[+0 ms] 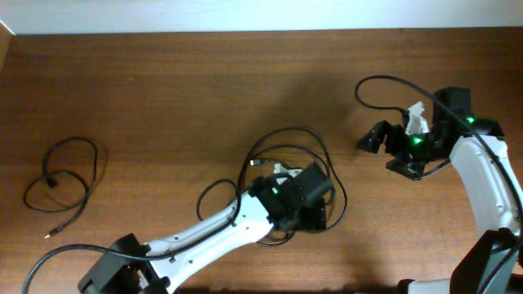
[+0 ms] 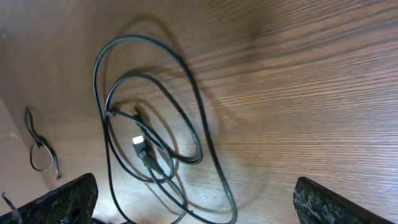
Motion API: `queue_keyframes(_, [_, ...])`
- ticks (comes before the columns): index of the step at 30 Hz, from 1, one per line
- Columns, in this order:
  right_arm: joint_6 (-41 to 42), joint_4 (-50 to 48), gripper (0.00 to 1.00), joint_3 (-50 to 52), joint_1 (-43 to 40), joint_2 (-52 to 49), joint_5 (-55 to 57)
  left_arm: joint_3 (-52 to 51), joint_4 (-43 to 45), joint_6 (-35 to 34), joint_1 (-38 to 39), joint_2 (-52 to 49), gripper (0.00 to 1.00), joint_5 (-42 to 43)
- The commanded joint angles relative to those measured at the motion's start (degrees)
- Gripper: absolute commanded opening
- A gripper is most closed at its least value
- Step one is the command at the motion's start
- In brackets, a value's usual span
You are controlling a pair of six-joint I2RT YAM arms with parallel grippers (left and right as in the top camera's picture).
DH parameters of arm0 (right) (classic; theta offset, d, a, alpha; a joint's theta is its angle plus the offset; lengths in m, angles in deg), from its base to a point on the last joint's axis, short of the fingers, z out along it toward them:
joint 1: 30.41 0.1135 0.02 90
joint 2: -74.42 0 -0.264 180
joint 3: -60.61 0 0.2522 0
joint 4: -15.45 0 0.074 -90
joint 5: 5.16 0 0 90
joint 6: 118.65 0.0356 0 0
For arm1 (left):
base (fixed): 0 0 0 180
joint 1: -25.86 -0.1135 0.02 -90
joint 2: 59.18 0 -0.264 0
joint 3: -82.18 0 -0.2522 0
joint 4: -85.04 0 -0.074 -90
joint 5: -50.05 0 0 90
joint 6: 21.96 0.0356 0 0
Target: Untangle cables
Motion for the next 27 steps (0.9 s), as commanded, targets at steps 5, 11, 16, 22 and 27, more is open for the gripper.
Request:
queue_keyframes(5, [-4.5, 0.3, 0.99, 0.2, -3.2, 0.1, 0.3, -6.7, 3.3, -17.3, 2.1, -0.1, 0.99, -5.8])
queue_keyframes(11, [-4.5, 0.4, 0.99, 0.2, -3.4, 0.1, 0.2, -9.2, 8.2, -17.6, 2.2, -1.1, 0.99, -8.1])
queue_keyframes(16, [-4.5, 0.4, 0.99, 0.2, -3.4, 0.1, 0.2, -9.2, 10.2, -17.6, 2.2, -7.9, 0.99, -7.7])
queue_keyframes(22, [-4.7, 0.4, 0.99, 0.2, -3.4, 0.1, 0.2, -9.2, 14.2, -17.6, 2.2, -13.2, 0.99, -4.3])
queue_keyframes(27, [-4.7, 0.4, 0.99, 0.2, -3.4, 0.1, 0.2, -9.2, 13.9, -17.6, 2.2, -13.2, 0.86, -4.3])
